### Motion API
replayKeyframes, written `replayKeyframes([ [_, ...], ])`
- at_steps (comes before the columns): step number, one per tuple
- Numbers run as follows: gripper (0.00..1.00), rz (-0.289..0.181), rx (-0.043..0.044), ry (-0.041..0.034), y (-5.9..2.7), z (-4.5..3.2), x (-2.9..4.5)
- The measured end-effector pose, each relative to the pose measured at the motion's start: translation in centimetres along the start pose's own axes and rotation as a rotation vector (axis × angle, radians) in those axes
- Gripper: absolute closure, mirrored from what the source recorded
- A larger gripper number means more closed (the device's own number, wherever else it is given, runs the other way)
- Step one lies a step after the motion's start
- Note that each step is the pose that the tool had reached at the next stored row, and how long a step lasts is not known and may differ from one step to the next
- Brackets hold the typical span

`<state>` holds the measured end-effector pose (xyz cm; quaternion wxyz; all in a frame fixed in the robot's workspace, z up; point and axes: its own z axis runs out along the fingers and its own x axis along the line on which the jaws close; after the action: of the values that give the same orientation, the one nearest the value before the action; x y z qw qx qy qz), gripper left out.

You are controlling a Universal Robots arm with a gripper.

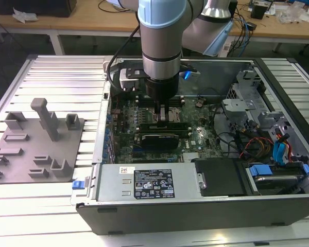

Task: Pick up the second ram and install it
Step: 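Insert the second ram into the second slot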

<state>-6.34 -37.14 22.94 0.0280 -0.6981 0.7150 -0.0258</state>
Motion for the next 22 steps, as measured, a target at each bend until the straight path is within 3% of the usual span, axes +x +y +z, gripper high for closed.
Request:
replayKeyframes([
  [10,0.91,-0.006,0.0001,-0.004,0.01,0.16,0.01],
  [16,0.91,-0.006,-0.0001,-0.0042,0.06,0.8,0.01],
  [19,0.83,-0.006,0.0002,-0.0043,0.06,0.81,0.0],
  [22,0.83,-0.006,0.0001,-0.004,-0.11,-1.4,0.0],
])
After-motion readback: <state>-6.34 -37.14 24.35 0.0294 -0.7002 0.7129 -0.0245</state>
